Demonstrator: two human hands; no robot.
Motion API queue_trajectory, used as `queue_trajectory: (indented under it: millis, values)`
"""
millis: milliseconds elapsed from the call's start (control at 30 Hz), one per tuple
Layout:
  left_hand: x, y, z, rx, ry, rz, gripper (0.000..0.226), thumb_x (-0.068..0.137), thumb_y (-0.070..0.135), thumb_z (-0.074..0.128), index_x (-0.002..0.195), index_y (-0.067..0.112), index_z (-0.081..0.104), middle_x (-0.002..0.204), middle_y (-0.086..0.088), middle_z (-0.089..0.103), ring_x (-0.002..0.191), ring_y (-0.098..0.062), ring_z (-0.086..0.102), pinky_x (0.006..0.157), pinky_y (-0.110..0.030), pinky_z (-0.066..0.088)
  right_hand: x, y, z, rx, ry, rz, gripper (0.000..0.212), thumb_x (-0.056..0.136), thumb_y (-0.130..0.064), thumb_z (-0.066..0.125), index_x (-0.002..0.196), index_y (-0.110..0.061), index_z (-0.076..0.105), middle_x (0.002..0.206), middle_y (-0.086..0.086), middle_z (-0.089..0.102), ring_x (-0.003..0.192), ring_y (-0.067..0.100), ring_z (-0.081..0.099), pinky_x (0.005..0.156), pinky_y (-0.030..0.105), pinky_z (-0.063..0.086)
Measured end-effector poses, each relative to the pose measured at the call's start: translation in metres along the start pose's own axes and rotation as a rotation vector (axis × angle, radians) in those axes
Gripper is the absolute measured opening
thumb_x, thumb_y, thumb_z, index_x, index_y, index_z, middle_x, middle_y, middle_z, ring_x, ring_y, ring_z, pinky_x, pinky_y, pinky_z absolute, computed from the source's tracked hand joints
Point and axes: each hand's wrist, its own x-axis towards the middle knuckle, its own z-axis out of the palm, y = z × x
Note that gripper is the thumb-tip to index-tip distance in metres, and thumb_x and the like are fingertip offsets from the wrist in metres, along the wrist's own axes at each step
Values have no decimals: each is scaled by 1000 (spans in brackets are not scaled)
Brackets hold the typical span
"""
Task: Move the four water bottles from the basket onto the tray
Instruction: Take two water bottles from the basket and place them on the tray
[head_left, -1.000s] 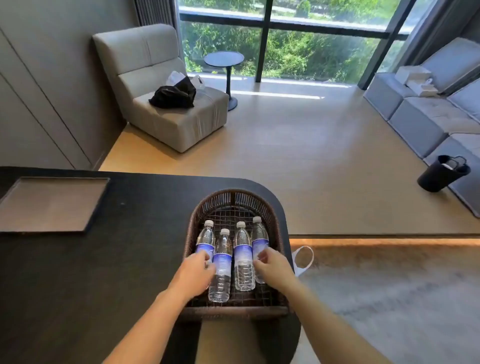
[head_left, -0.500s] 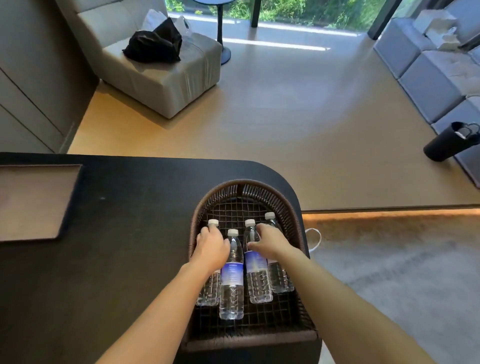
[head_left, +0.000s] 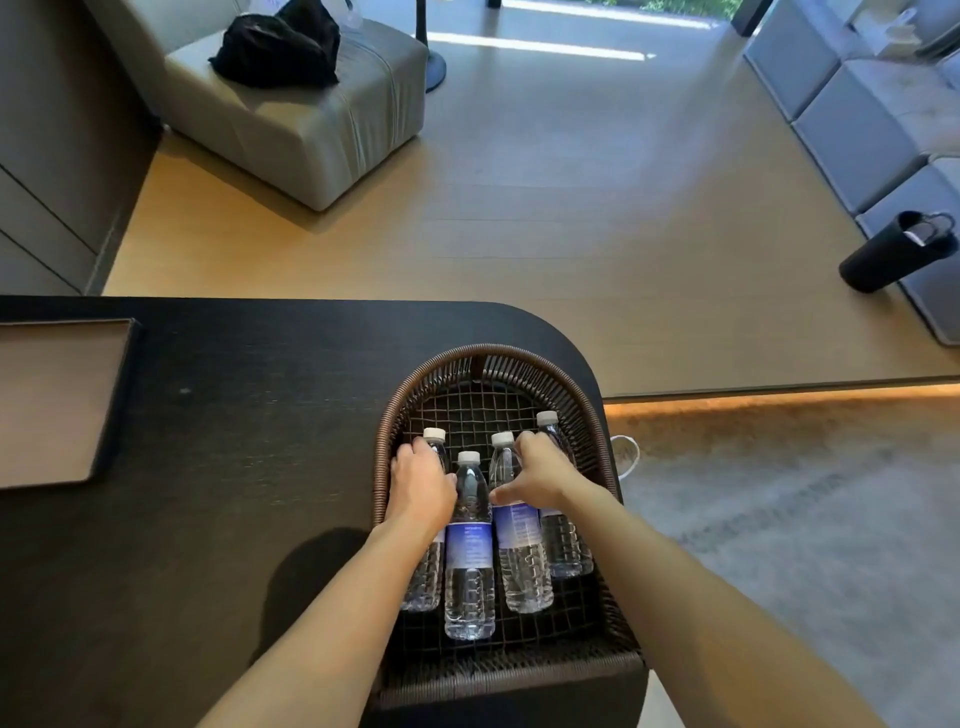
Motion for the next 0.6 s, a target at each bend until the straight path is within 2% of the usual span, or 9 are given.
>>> queue_trajectory:
  millis: [67,200,300,367,400,500,600]
  values:
    - [-6,-1,-2,-19,28,48,57,90,25,74,138,8,49,134,-11,51,125,-27,49,106,-39,44,-9,5,1,74,51,-26,64,65,-36,94,106,-20,48,109,-1,46,91,14,50,65,25,40]
    - [-29,-4,-7,-61,75,198,67,84,29,79,141,13,47,130,-5,51,123,-22,46,107,-38,44,-35,18,5,179,97,-90,66,66,-38,92,114,-28,49,112,-4,51,101,15,56,88,33,51]
    - [-53,-15,-10,-134,79,270,82,82,28,81,151,14,39,125,1,46,123,-18,43,107,-36,43,-64,24,11,347,75,-132,61,78,-25,88,121,-32,45,109,-12,64,95,-1,65,84,26,50]
    - [-66,-24,-14,-161,74,323,75,80,29,82,145,21,46,118,5,44,119,-16,45,102,-34,46,-82,26,16,417,88,-157,62,82,-17,84,126,-33,43,108,-15,66,97,-9,64,86,20,49]
    - [-72,-28,-18,-171,67,344,71,79,29,83,141,23,49,115,7,44,116,-14,46,99,-33,47,-90,27,20,445,104,-171,65,82,-16,84,129,-34,43,111,-14,65,101,-7,65,90,22,50]
    - [-84,-34,-28,-182,3,375,70,80,37,83,140,33,45,114,10,47,110,-9,49,90,-26,46,-107,30,30,480,189,-190,72,81,-21,85,135,-39,41,122,-9,64,114,9,64,102,42,51]
    - [-97,-35,-33,-183,-76,384,74,83,46,79,143,42,36,120,9,58,108,-9,56,84,-27,48,-121,32,37,455,265,-222,76,85,-30,83,145,-37,38,138,-13,59,129,7,55,110,45,45]
